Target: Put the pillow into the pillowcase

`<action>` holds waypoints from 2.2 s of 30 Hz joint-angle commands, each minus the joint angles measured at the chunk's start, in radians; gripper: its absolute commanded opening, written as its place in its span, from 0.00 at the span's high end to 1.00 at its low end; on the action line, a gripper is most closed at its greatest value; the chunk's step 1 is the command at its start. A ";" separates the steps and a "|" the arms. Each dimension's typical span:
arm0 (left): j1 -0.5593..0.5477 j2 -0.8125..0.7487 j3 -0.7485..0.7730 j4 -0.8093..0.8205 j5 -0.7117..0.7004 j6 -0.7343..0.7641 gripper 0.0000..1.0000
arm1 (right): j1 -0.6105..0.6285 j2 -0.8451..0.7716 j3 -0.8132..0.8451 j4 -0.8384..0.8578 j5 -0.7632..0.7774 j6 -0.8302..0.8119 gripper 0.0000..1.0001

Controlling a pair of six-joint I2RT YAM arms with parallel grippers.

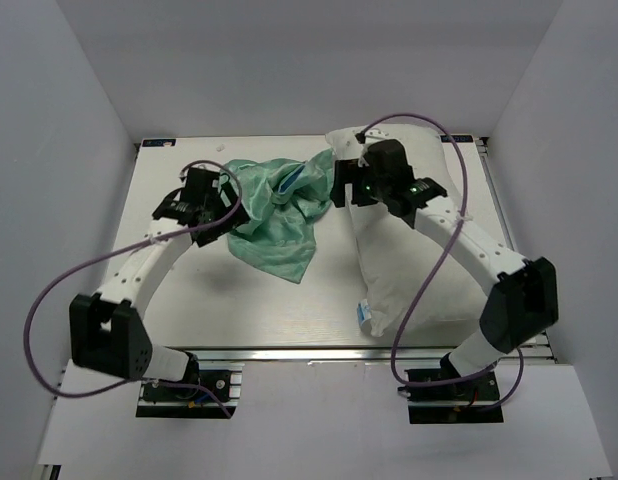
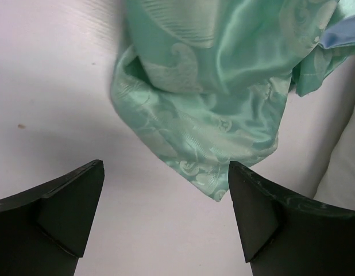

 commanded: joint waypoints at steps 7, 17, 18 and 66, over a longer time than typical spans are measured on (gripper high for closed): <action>0.004 -0.093 -0.253 0.127 -0.006 -0.181 0.02 | 0.058 0.340 0.368 -0.028 0.164 -0.142 0.11; 0.010 0.194 -0.120 0.237 -0.011 -0.186 0.02 | 0.056 0.570 0.472 0.144 -0.033 -0.551 0.14; 0.015 0.213 -0.112 0.255 -0.003 -0.185 0.04 | 0.056 0.588 0.498 0.142 -0.033 -0.553 0.16; 0.044 -0.574 0.680 0.353 0.156 0.133 1.00 | 0.056 -0.301 0.799 -0.025 -0.011 -0.383 1.00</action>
